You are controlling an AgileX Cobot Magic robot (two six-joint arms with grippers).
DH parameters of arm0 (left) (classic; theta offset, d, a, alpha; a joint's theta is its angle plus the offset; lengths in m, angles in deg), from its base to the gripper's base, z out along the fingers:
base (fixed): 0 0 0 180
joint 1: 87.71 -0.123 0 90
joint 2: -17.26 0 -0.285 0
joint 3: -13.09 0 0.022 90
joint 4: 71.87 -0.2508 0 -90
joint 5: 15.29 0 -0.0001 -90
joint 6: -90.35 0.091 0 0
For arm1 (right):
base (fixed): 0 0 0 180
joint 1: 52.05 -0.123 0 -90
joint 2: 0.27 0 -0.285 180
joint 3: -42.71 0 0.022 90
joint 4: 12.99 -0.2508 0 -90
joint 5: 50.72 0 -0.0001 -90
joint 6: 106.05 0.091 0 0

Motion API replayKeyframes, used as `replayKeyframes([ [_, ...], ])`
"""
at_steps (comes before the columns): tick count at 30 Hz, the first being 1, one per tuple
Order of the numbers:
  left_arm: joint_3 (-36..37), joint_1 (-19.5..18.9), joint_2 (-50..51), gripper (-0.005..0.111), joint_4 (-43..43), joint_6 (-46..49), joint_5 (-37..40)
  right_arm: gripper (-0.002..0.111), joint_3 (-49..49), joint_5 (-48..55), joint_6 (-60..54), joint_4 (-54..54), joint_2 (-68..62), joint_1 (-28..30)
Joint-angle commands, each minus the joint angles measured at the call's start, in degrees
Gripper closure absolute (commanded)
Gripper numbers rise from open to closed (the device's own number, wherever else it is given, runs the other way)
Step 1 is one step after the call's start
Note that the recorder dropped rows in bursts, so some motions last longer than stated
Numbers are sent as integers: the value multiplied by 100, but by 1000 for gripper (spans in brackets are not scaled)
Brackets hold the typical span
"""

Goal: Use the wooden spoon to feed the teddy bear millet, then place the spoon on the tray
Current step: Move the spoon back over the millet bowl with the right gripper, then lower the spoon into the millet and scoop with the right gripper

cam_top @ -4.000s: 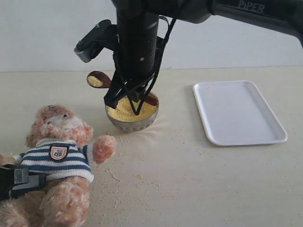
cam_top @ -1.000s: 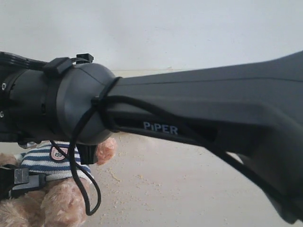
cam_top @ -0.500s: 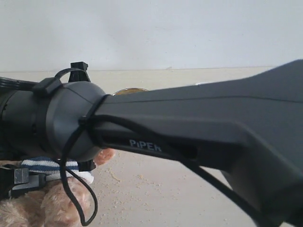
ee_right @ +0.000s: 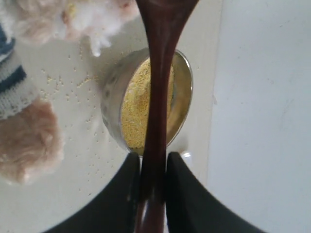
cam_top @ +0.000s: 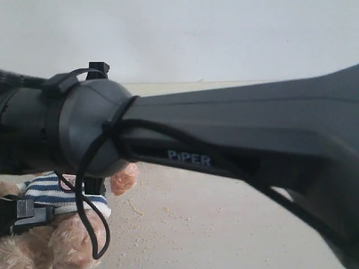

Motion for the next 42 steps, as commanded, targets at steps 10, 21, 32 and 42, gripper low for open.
replayKeyframes([
  [10, 14, -10, -68, 102, 76, 27, 25, 104, 10, 35, -330, -856, 498, 845],
  [21, 14, -10, -68, 102, 76, 27, 25, 104, 10, 35, -729, -1749, 595, 1957],
  [32, 14, -10, -68, 102, 76, 27, 25, 104, 10, 35, -757, -3297, 595, 2970],
  [42, 14, -10, -68, 102, 76, 27, 36, 104, 10, 35, -913, -1350, 37, 2282],
])
